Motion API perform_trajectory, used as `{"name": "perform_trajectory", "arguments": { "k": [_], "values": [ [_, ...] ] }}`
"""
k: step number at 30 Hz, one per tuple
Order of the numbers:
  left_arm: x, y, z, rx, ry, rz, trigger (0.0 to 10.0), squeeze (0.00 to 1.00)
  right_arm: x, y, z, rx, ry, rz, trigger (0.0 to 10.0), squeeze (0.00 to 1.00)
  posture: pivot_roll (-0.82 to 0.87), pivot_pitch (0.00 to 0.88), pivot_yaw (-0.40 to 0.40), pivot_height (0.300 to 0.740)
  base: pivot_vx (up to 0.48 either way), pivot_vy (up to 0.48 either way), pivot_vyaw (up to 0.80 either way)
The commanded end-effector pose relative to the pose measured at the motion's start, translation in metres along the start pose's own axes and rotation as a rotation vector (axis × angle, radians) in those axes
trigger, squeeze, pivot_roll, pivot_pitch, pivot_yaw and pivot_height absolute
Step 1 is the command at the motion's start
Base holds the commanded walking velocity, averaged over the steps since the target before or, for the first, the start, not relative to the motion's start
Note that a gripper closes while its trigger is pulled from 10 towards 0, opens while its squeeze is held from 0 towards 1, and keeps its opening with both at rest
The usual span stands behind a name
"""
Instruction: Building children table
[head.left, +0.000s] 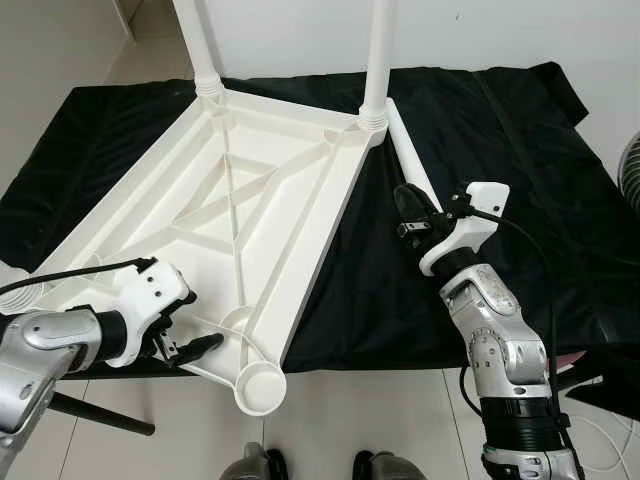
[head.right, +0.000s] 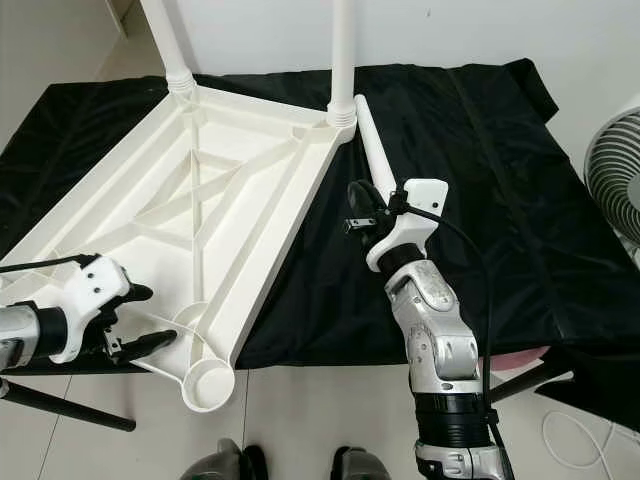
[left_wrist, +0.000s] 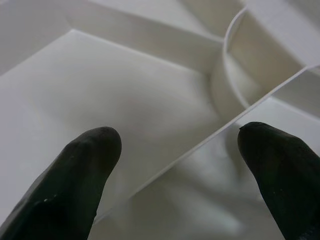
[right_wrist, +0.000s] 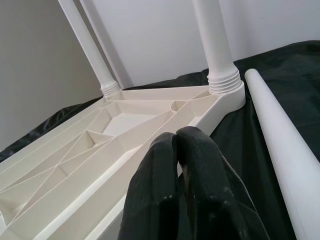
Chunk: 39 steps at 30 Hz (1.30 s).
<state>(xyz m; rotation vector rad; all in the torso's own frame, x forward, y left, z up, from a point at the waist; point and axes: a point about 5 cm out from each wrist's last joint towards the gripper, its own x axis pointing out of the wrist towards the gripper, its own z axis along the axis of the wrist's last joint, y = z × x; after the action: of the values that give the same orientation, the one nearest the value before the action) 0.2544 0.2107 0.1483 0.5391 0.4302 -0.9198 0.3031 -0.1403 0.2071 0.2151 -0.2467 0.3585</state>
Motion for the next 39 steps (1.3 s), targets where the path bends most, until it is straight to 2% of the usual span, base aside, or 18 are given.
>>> {"name": "perform_trajectory", "arguments": {
  "k": [1,8,9,11,12,13,22,27,30,34,36,37,39],
  "values": [
    [0.000,-0.006,-0.005,0.012,0.030,-0.113,10.0,0.00,-0.002,0.002,0.000,0.001,-0.003,0.002,10.0,0.00,-0.10,0.154,0.089,0.740,0.000,0.000,0.00],
    [0.006,0.001,-0.008,0.018,0.059,-0.089,9.9,0.00,-0.002,0.002,0.000,0.000,-0.001,-0.004,10.0,0.00,-0.09,0.157,0.091,0.740,0.000,0.000,0.00],
    [0.007,0.003,-0.008,0.018,0.056,-0.084,4.0,0.00,-0.003,0.002,0.000,0.000,-0.002,-0.004,10.0,0.00,-0.10,0.157,0.093,0.740,0.000,0.000,0.00],
    [0.007,0.003,-0.008,0.019,0.054,-0.080,4.0,0.00,-0.003,0.002,0.000,0.001,-0.002,-0.004,10.0,0.00,-0.10,0.157,0.093,0.740,0.000,0.000,0.00],
    [0.008,0.005,-0.007,0.018,0.047,-0.064,1.5,0.00,-0.003,0.002,0.000,0.001,-0.002,-0.005,10.0,0.00,-0.10,0.157,0.093,0.740,0.000,0.000,0.00],
    [0.009,0.007,-0.006,0.019,0.039,-0.052,0.0,0.00,-0.003,0.002,0.000,0.002,-0.003,-0.005,10.0,0.00,-0.10,0.156,0.092,0.740,0.000,0.000,0.00],
    [0.022,0.010,0.006,-0.001,-0.043,0.016,0.0,0.00,-0.002,0.003,0.000,0.002,-0.001,-0.002,10.0,0.00,-0.10,0.155,0.088,0.740,0.000,0.000,0.00],
    [0.041,0.008,0.023,-0.011,-0.142,0.047,0.0,0.00,-0.001,0.002,0.001,0.000,-0.001,0.000,10.0,0.00,-0.10,0.152,0.079,0.740,0.000,0.000,0.00],
    [0.061,0.000,0.045,-0.027,-0.248,0.035,0.0,0.00,0.001,0.003,0.001,0.000,-0.003,0.006,10.0,0.00,-0.10,0.152,0.075,0.740,0.000,0.000,0.00],
    [0.073,-0.007,0.055,-0.017,-0.286,0.014,0.0,0.00,0.002,0.003,0.002,0.000,-0.005,0.006,10.0,0.00,-0.11,0.154,0.072,0.740,0.000,0.000,0.00],
    [0.086,-0.008,0.065,-0.022,-0.321,0.020,0.0,0.00,0.003,0.003,0.003,0.002,-0.010,0.002,10.0,0.00,-0.12,0.156,0.071,0.740,0.000,0.000,0.00],
    [0.088,-0.007,0.066,-0.026,-0.324,0.024,9.6,0.00,0.003,0.003,0.003,0.002,-0.010,0.001,10.0,0.00,-0.12,0.156,0.071,0.740,0.000,0.000,0.00],
    [0.094,-0.008,0.072,-0.017,-0.344,0.029,10.0,0.00,0.003,0.003,0.003,0.003,-0.009,-0.001,10.0,0.00,-0.12,0.161,0.068,0.740,0.000,0.000,0.00]
  ]
}}
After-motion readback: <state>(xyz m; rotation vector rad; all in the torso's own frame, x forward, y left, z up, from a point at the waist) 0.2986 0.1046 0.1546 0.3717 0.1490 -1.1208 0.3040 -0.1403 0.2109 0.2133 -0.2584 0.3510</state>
